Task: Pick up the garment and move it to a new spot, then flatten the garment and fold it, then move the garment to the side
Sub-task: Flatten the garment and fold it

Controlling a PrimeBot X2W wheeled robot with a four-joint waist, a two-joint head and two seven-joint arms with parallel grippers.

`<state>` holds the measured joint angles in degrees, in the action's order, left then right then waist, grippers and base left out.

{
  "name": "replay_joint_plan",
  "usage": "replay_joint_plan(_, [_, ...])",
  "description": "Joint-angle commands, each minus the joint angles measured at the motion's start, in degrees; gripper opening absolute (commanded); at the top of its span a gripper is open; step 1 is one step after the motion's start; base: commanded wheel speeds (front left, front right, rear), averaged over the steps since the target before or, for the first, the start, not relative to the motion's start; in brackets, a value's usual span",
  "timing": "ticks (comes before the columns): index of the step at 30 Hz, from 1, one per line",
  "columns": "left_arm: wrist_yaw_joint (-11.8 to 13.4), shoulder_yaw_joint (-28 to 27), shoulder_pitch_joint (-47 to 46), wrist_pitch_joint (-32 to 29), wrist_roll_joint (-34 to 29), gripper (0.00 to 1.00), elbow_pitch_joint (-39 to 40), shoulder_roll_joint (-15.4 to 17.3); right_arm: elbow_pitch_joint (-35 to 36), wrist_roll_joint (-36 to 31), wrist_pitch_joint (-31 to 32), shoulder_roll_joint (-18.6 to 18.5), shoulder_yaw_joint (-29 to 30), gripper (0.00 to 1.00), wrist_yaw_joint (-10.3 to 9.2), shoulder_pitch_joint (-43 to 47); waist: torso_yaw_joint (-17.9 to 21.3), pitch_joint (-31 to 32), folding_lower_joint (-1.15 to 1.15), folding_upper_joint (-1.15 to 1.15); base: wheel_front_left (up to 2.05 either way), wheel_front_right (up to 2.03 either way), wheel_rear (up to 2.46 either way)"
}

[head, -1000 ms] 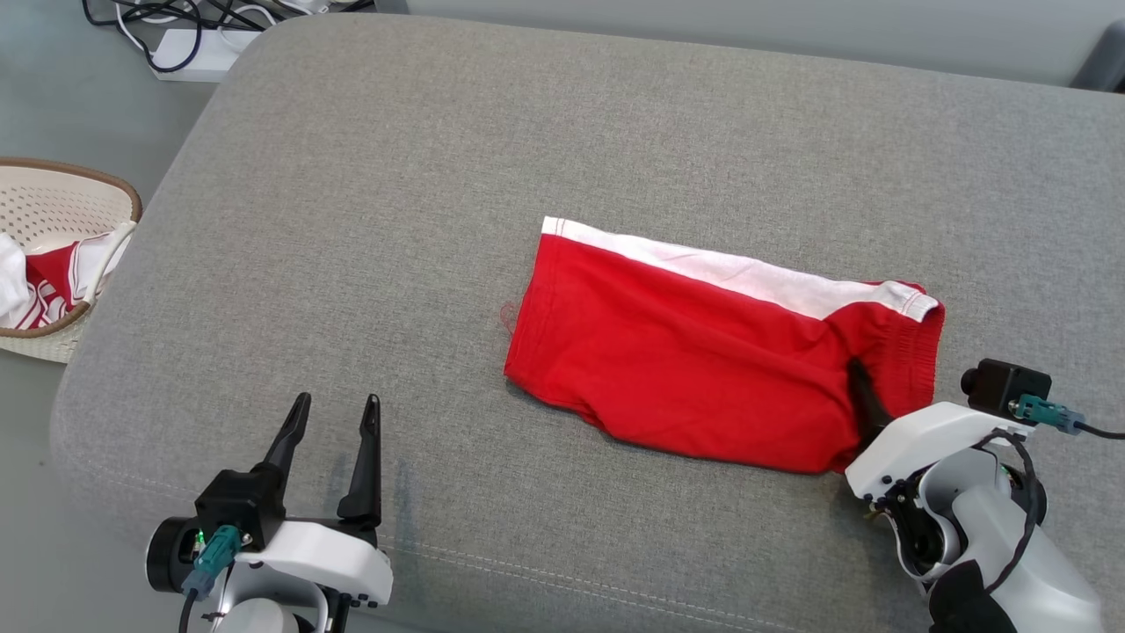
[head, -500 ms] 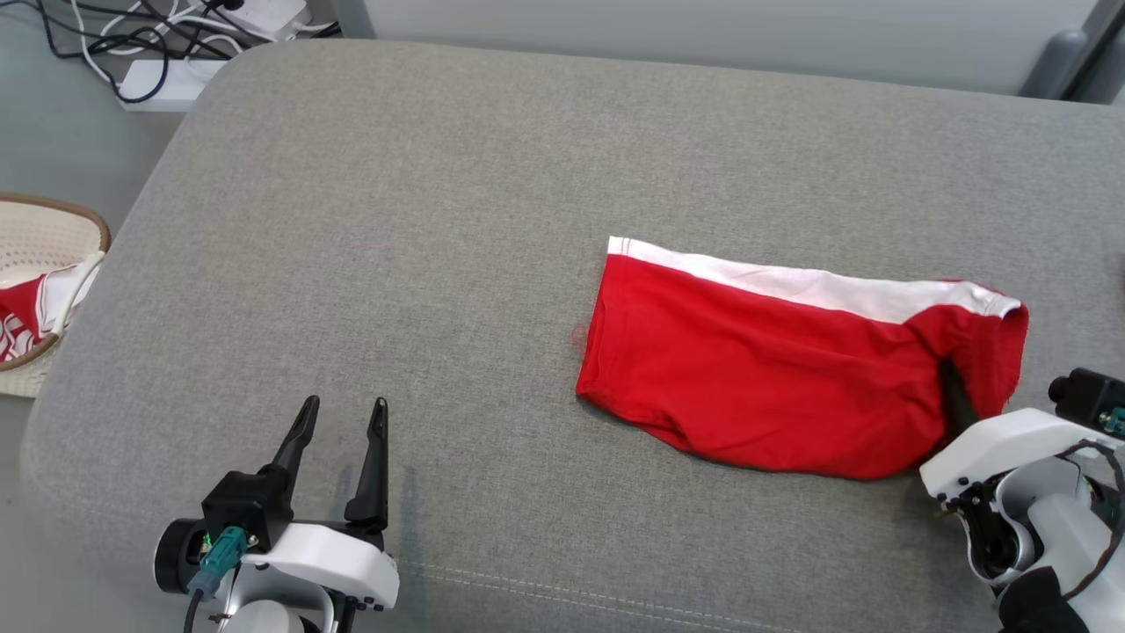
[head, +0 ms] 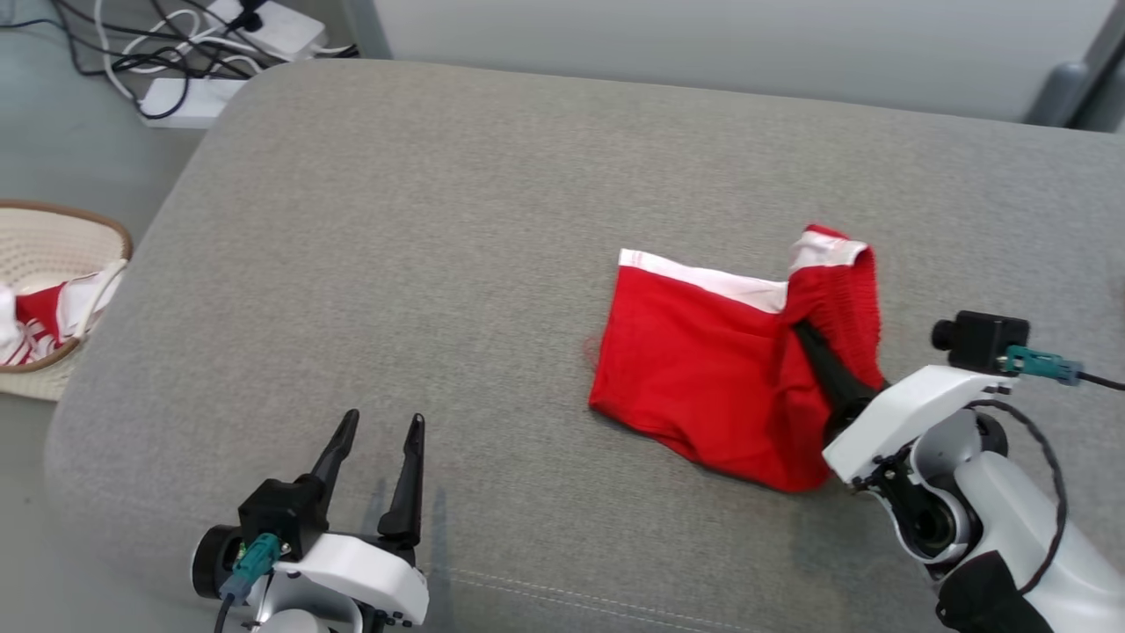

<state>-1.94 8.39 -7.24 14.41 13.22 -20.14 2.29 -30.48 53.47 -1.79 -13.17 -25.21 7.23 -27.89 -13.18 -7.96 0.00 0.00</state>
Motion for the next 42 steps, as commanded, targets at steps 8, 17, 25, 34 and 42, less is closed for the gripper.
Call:
replay_joint_plan(8, [0.66,1.34,-0.54,0.59,1.41,1.00,1.44,0.59,-3.24,-3.49,0.40,1.18,-3.02,0.00,0.25,-4.44,-7.58,-0.71,0.00,0.00,0.00,0.00,0.00])
replay_joint_plan(17, [0.90,2.07,0.22,0.59,1.81,1.00,0.20,0.59,-12.10,-6.38,-1.56,1.58,-3.95,1.00,0.25,-8.73,-13.87,-1.33,0.00,0.00,0.00,0.00,0.00])
replay_joint_plan(25, [1.95,1.16,0.77,0.59,2.21,1.00,0.81,0.59,-11.72,-6.70,-3.30,0.77,-3.49,1.00,0.25,-12.71,-11.96,-0.79,0.00,0.00,0.00,0.00,0.00])
replay_joint_plan(34, [1.95,0.02,0.17,0.59,0.97,1.00,2.82,0.59,-8.03,-4.39,-9.31,-5.11,6.43,1.00,0.25,-9.13,-7.31,0.27,0.00,0.00,0.00,0.00,0.00])
replay_joint_plan(42, [1.35,-0.14,-0.26,0.59,0.53,1.00,2.84,0.59,-8.83,-2.85,-9.27,-4.69,9.92,1.00,0.25,-1.20,-6.19,-0.47,0.00,0.00,0.00,0.00,0.00])
